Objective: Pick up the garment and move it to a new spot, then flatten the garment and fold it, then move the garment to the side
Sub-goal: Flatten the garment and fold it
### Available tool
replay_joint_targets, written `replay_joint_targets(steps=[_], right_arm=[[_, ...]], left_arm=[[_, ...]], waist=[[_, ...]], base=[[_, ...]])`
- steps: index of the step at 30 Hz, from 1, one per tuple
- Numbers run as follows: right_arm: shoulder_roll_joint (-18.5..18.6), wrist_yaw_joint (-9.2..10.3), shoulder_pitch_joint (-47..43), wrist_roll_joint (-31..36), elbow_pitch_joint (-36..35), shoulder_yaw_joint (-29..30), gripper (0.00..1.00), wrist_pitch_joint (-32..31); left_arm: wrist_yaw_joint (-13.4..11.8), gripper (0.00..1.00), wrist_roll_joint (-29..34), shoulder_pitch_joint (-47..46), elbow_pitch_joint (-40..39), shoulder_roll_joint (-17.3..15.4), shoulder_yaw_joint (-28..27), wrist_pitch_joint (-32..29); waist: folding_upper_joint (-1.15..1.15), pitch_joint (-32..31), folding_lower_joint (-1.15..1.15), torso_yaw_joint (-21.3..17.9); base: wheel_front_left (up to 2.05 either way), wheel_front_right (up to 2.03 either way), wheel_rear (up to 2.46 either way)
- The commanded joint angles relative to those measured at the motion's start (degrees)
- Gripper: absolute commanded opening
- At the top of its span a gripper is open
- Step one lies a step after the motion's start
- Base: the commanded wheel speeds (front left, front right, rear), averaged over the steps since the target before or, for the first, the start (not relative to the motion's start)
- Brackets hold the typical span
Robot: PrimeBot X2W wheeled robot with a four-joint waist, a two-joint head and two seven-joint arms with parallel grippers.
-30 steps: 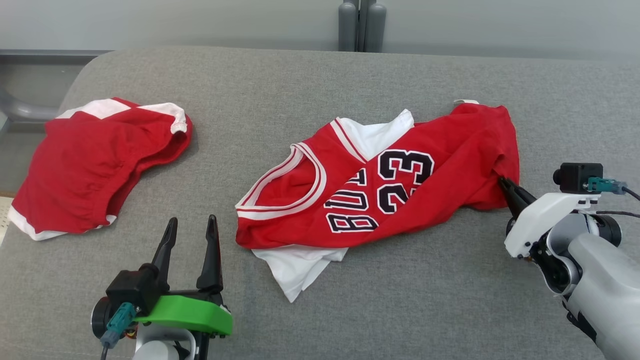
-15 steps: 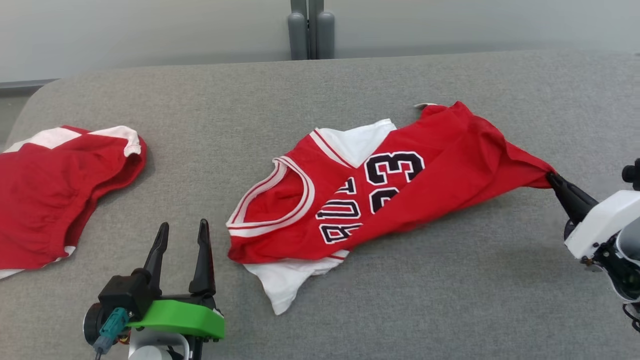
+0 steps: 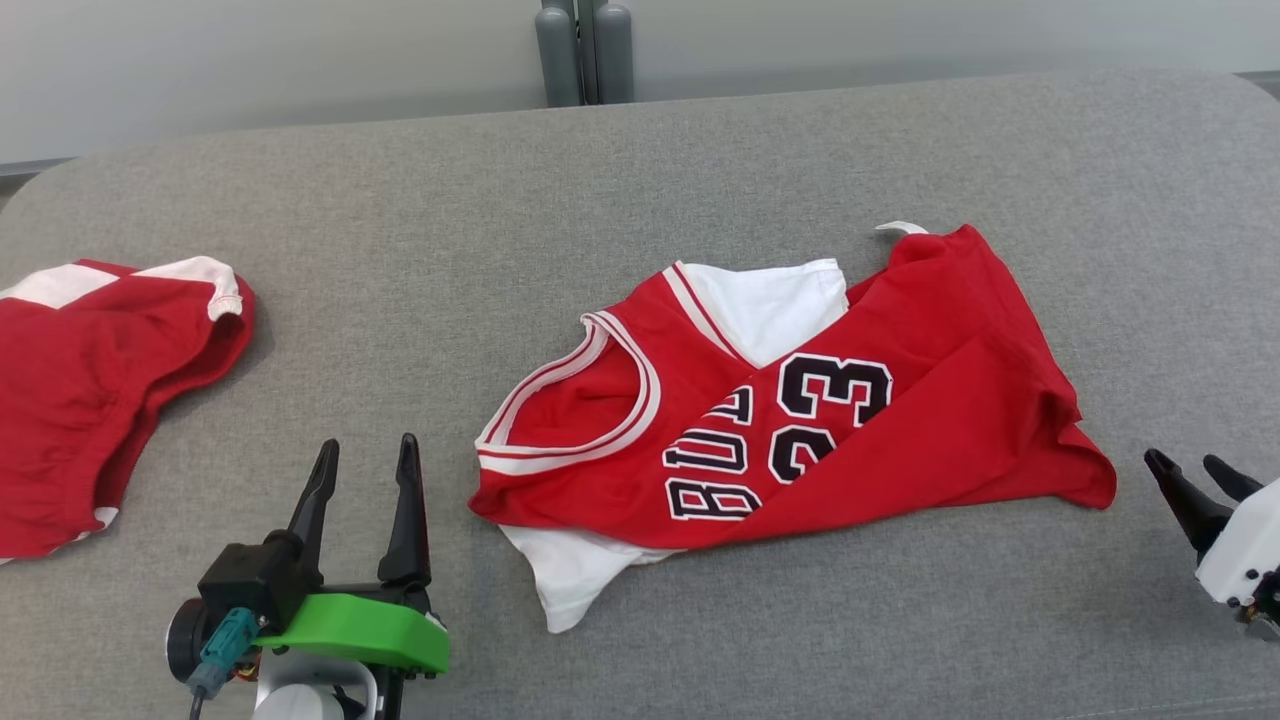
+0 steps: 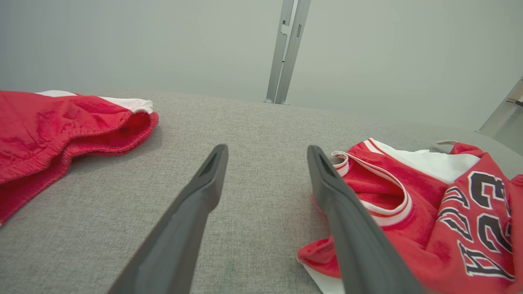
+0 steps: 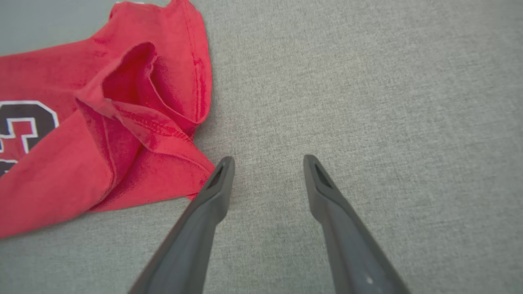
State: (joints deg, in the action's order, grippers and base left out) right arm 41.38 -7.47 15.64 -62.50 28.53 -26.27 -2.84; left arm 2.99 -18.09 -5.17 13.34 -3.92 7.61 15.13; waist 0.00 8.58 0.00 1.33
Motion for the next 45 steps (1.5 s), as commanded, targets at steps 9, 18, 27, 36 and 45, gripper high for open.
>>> replay_joint_targets(steps=[9,18,27,36,45], right_arm=[[-4.84,-0.03,-3.35,7.63,-4.43,5.8,1.0,12.88],[-10.77,-0.03,-8.6,18.44,-6.84,10.74,1.0,17.38],[-12.62,-0.03,-4.29,25.38,-4.08,10.91,1.0,10.69],[-12.02,-0.03,0.24,26.63,-1.45,9.91,0.67,3.08],[-11.28,-0.03,0.23,23.58,-3.45,9.27,0.0,1.93]], left_arm=[[-0.2,1.0,0.12,2.07,0.29,-0.44,-0.43,0.03],[-0.31,1.0,-0.27,3.6,0.03,-0.48,-0.47,0.03],[-0.41,1.0,-0.4,1.84,-0.41,-0.45,0.24,-0.02],[-0.36,1.0,-0.81,0.46,0.37,-0.16,0.58,0.0],[-0.49,1.0,-0.81,0.54,0.4,0.02,0.05,0.01]], waist=[[0.0,-3.84,0.0,0.88],[0.0,-5.52,0.0,1.33],[0.0,-3.72,0.0,2.16],[0.0,-1.79,0.0,4.01],[0.0,-1.57,0.0,3.96]], base=[[0.0,0.0,0.0],[0.0,0.0,0.0],[0.0,0.0,0.0],[0.0,0.0,0.0],[0.0,0.0,0.0]])
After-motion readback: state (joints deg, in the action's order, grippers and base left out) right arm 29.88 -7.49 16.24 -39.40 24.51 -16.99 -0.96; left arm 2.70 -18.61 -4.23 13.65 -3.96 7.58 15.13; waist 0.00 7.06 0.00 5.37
